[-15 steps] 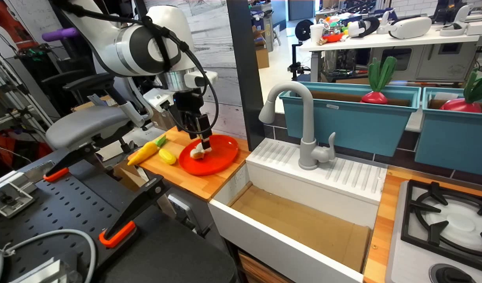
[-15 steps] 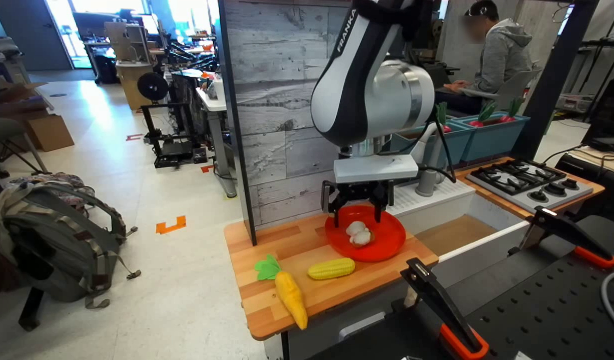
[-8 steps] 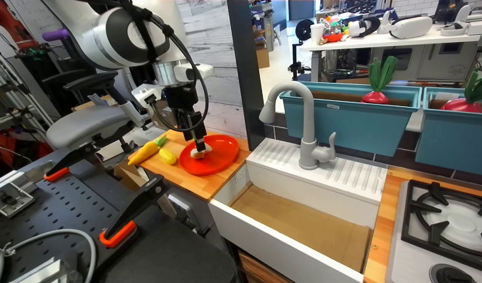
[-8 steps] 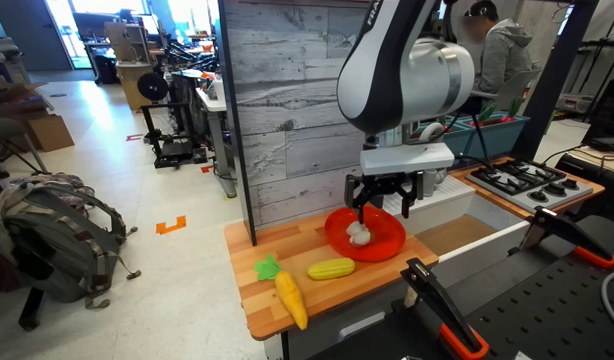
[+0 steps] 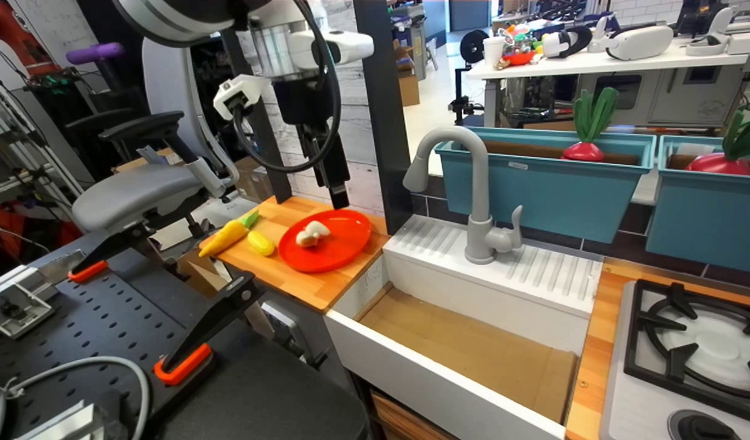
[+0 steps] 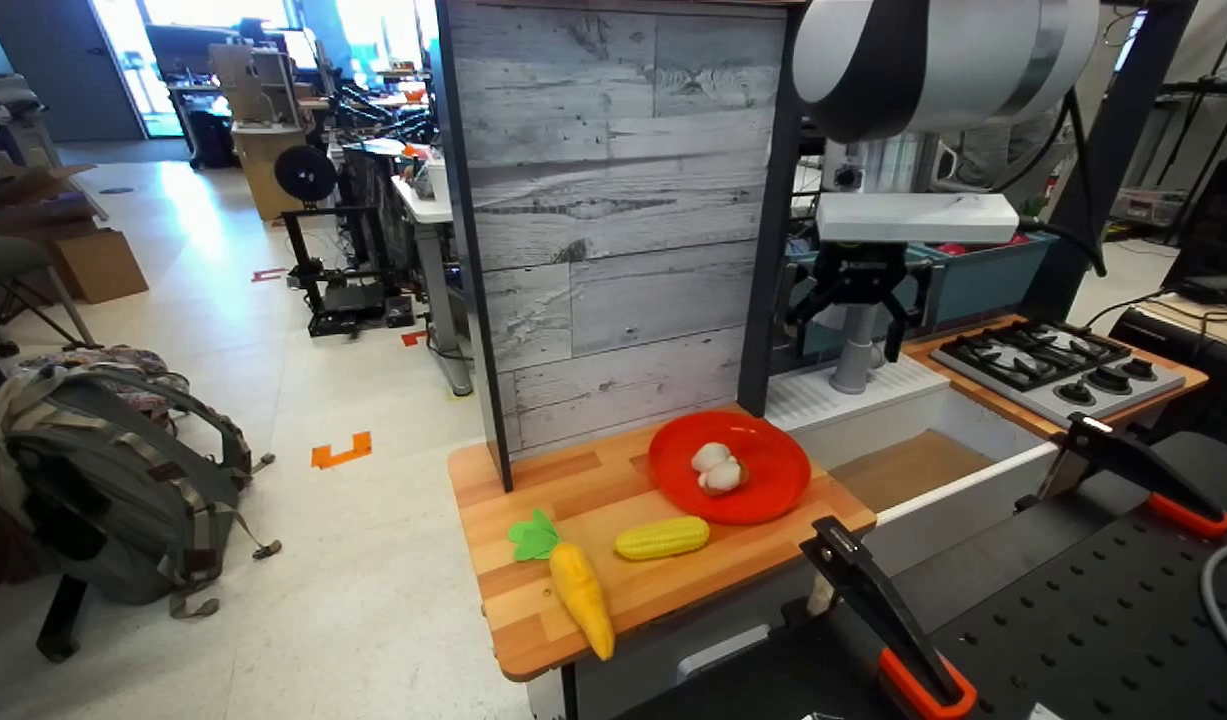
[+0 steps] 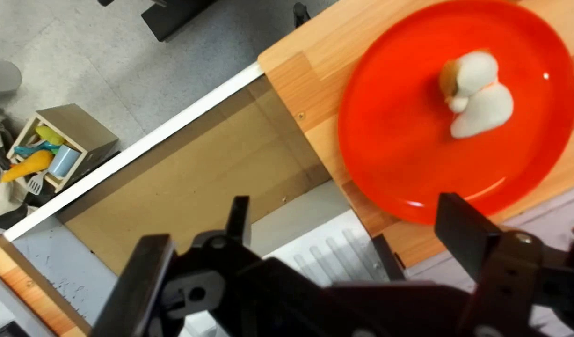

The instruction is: Pick up the plush animal and put it on the plate, then move the tap to the right

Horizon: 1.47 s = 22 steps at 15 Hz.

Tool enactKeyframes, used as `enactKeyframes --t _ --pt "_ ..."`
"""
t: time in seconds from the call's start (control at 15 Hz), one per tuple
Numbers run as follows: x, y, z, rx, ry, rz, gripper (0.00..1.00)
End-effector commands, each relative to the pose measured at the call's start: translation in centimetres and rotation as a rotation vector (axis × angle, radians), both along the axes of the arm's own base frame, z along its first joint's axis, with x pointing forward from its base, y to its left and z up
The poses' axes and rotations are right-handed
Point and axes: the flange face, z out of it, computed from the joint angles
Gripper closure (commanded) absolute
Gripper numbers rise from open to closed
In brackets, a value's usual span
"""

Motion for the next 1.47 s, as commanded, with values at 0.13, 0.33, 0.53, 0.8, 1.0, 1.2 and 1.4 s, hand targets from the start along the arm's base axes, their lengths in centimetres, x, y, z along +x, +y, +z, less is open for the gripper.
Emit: enactKeyframes --t 0.13,0.33,0.53,0.8,1.0,1.2,1.4 --pt "0.8 -5.1 3.9 0.06 -0.077 -0.174 0.0" --pt "1.4 -6.7 4.1 0.098 -0.116 -0.254 0.0" --pt "2.5 -6.9 4.1 0.154 -0.145 -0.339 0.0" --pt "4.3 -7.4 4.4 0.194 -0.164 -0.387 0.0" --pt "4.8 -8.0 4.3 0.201 -0.178 -0.418 0.0" --pt "5.2 -8.8 3.5 0.21 -0.176 -0.44 0.0" --pt "5.5 -9.7 2.8 0.204 -0.174 -0.473 0.0"
